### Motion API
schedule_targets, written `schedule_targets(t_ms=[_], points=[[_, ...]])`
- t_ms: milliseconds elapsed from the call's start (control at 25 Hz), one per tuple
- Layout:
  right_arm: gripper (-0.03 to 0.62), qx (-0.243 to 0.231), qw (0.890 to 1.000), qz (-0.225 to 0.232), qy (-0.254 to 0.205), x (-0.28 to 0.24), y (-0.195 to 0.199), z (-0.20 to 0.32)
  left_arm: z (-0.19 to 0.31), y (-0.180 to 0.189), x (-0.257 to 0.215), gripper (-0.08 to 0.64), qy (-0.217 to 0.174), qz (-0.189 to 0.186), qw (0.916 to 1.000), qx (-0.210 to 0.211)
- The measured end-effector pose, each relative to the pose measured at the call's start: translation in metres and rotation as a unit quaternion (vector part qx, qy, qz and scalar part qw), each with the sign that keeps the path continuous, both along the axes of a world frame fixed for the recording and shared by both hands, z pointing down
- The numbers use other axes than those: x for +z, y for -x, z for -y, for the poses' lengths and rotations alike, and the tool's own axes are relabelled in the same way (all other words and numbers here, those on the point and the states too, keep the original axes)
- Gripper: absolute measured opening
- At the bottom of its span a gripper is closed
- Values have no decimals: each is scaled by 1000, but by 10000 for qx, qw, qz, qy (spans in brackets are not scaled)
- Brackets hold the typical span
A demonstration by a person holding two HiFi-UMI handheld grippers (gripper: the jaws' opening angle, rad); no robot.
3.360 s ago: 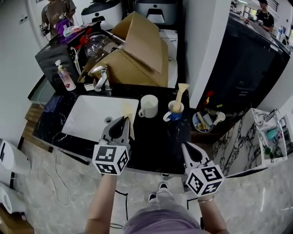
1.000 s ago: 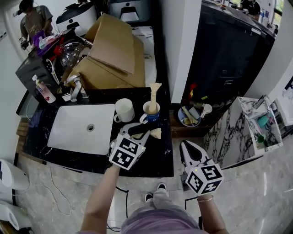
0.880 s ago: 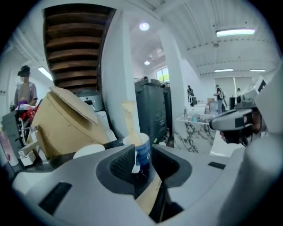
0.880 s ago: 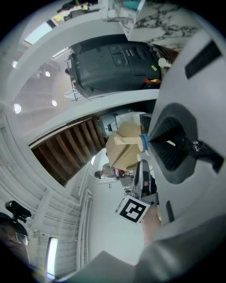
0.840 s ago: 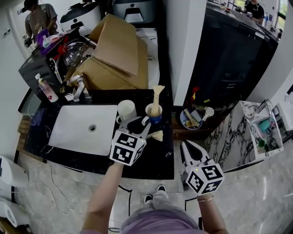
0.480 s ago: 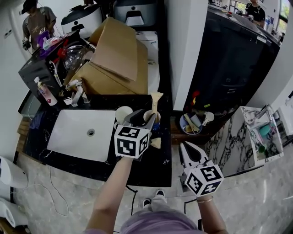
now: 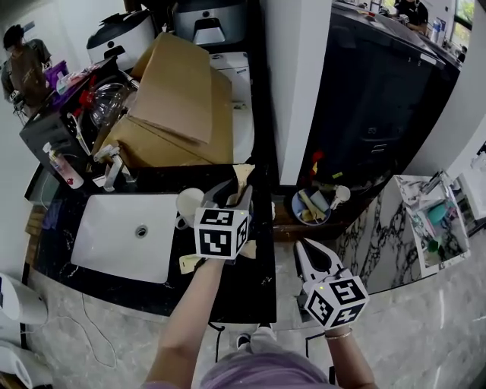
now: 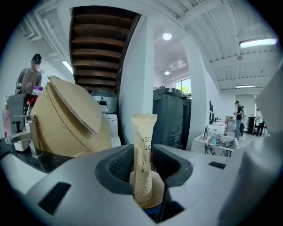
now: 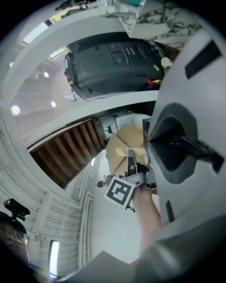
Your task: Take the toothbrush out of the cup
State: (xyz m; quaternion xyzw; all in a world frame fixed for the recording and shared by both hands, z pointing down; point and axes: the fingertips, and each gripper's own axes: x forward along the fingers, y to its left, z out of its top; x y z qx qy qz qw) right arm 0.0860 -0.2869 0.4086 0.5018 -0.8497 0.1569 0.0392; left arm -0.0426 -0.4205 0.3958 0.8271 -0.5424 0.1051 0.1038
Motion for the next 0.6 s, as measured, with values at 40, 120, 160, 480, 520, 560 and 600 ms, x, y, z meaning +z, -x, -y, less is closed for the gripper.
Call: schedule_targets(t_ms=[40, 120, 160, 480, 520, 560, 600], points=[[3, 8, 10000, 4, 11, 1, -2, 1, 1, -1, 0, 112, -23, 17, 10000, -32], [3, 31, 10000, 12, 34, 3, -4, 2, 2, -2, -1, 53, -68, 16, 9999, -74], [2, 42, 10000, 18, 42, 3, -5, 2, 1, -2, -1, 43, -87, -3, 9999, -80], [2, 64, 10000, 47, 9, 1, -5, -4, -6, 0, -20, 29, -390, -193, 9990, -71], [3, 60, 10000, 48, -3, 0, -5, -5, -8, 2, -25, 28, -468, -243, 9986, -81], [2, 58, 10000, 49, -16, -2, -4, -7, -10, 3, -31, 28, -553, -303, 9980, -88], [3, 56, 10000, 50, -29, -3, -3, -8, -13, 5, -38, 28, -639, -373, 9972, -91]])
